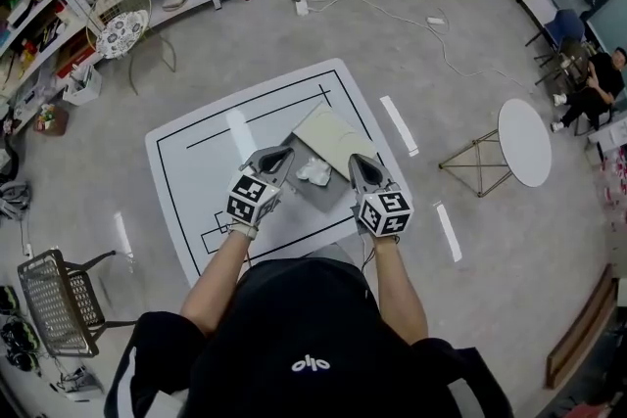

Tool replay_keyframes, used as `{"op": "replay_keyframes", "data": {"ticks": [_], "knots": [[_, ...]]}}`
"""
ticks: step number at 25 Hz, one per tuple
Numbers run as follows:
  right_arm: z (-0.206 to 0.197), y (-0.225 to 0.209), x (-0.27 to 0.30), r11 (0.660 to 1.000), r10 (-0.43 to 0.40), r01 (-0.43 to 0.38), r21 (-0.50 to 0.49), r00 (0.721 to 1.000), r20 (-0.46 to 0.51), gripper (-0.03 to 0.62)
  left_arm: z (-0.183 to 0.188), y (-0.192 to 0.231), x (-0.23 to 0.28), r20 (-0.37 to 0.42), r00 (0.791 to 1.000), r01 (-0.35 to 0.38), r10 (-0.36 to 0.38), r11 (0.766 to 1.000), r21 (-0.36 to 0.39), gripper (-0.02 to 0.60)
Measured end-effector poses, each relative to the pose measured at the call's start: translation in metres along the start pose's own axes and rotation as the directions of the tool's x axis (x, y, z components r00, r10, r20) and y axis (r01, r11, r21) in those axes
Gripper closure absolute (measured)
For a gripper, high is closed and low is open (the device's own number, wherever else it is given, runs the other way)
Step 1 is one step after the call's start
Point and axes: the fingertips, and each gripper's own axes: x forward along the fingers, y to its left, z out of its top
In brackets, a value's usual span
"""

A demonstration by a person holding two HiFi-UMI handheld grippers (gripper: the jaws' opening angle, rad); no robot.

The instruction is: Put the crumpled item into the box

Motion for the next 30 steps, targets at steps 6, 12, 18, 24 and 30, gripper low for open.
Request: {"op": "replay_keyframes", "data": {"ticks": [6,12,18,24,30], "knots": [[0.009,0.008,-0.001,0.999,0.028,-0.028,-0.027,1.0,0.01,0.586,0.018,0.01,-0.029,0.079,0.995,-0.057,0.057,0.998,-0.008,0.574],[0.012,0.012,0.002,0.998,0.041,-0.04,-0.04,0.999,0.014,0.588,0.022,0.026,-0.048,0.12,0.987,-0.106,0.108,0.994,-0.023,0.574],[0.014,0.014,0.005,0.997,0.049,-0.048,-0.056,0.999,0.014,0.588,0.021,0.03,-0.054,0.13,0.985,-0.113,0.116,0.993,-0.031,0.574],[0.012,0.012,0.009,0.997,0.047,-0.047,-0.065,0.999,0.002,0.588,0.023,0.036,-0.055,0.137,0.983,-0.12,0.125,0.992,-0.041,0.574],[0.01,0.015,0.01,0.997,0.05,-0.051,-0.065,0.999,-0.007,0.588,0.019,0.04,-0.057,0.136,0.982,-0.122,0.128,0.991,-0.048,0.574]]}}
